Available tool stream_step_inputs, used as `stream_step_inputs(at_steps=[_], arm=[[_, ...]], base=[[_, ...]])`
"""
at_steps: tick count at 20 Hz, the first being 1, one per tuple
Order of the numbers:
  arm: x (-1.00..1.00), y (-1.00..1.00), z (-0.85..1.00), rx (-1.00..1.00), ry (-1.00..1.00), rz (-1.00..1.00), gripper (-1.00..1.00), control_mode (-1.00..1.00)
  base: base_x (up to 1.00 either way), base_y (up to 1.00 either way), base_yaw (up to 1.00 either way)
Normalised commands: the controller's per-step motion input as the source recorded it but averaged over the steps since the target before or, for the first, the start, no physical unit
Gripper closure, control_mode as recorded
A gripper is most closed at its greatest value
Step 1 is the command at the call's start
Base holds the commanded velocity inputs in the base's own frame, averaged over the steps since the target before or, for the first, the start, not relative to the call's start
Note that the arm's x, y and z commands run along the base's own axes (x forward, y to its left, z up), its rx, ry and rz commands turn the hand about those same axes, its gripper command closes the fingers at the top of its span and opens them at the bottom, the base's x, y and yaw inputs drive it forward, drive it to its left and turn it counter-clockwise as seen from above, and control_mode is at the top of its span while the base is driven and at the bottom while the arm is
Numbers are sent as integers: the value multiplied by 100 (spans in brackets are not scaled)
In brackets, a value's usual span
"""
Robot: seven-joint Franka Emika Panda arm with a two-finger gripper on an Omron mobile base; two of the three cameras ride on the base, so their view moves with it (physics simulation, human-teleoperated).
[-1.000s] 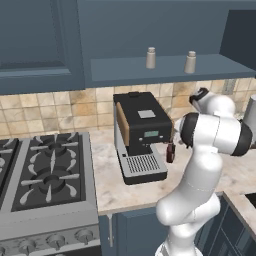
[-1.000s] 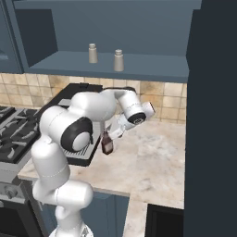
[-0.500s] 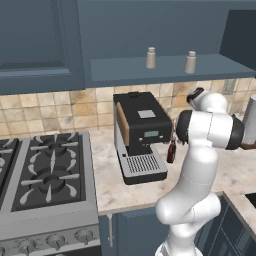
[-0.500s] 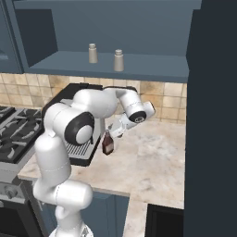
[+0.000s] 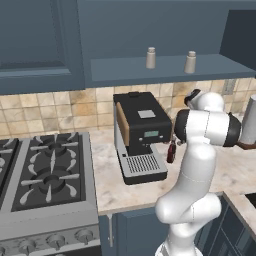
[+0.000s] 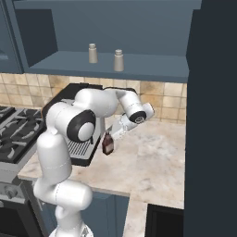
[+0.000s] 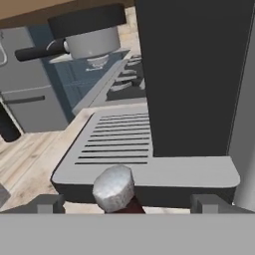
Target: There are various items on the counter. Only move the condiments/shakers into the cabinet.
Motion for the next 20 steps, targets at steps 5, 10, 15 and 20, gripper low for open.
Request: stream_step_inputs(at_steps=[5,10,15,20], arm=[[-15,2,-12,0,0,1,-100,-100],[-22,3,-15,0,0,1,100,-100],[0,0,0,0,1,0,100,-100],[-26,0,6,0,-1,0,100,-100]], base=[[0,0,0],[0,0,0],[0,0,0],[0,0,0]])
